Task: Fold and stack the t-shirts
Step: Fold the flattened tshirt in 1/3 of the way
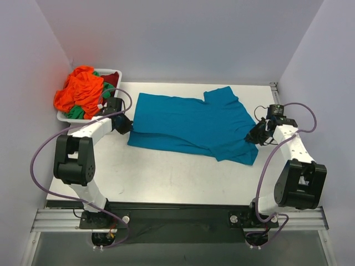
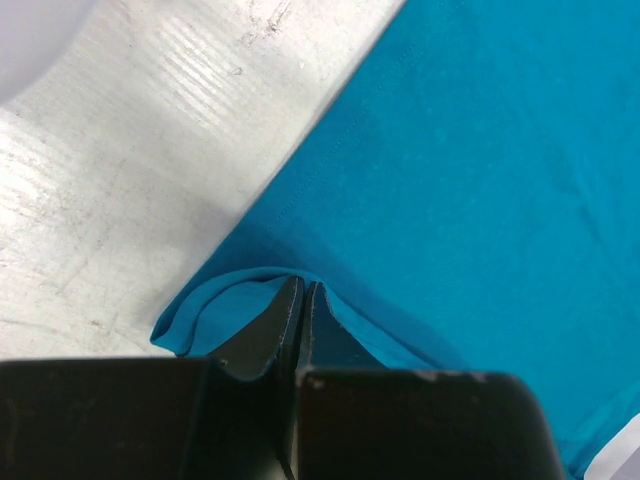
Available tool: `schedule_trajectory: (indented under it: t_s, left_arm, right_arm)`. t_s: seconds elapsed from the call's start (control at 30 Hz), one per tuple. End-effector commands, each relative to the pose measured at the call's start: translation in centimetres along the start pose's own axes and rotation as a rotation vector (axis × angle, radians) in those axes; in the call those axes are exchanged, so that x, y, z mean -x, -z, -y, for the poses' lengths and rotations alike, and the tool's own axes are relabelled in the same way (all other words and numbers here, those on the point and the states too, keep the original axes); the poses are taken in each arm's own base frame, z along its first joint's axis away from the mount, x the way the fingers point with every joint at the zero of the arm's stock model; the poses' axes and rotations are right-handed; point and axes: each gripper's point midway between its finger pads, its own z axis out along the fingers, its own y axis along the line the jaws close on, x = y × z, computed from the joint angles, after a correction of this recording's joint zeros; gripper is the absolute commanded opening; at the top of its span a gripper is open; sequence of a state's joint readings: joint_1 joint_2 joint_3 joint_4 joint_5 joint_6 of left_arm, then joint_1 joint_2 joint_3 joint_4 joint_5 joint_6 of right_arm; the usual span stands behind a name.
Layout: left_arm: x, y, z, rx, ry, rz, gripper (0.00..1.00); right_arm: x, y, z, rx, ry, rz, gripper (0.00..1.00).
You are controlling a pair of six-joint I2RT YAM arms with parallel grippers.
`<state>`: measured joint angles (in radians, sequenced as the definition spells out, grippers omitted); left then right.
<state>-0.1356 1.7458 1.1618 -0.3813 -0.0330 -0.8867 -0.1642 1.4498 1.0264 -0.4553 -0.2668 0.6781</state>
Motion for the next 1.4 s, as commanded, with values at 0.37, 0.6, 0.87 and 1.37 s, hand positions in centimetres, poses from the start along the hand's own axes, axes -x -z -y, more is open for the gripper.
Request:
schedule_trajectory:
  t_s: [0.37, 0.6, 0.87, 1.37]
  left_arm:
    - [2.7, -0.3, 2.6, -0.073, 0.014, 0.039, 0.0]
    - [2.9, -1.4, 3.2, -0.098, -0.005, 0.018, 0.0]
    - [3.7, -2.1, 3.8, -0.137, -0.012, 0.014, 0.09]
    - [1.6, 3.0, 0.8, -0.151, 0.019, 0.056, 0.58]
  right_arm:
    - [1.9, -0.3, -1.2, 0.036, 0.003, -0.018, 0.0]
    - [1.6, -0.9, -0.6, 0.028, -0.003, -0.031, 0.0]
    - [1.5, -2.0, -0.4, 0.037, 0.014, -0.068, 0.2]
    - [-1.5, 0.8, 4.1, -0.036, -0.034, 0.05, 0.42]
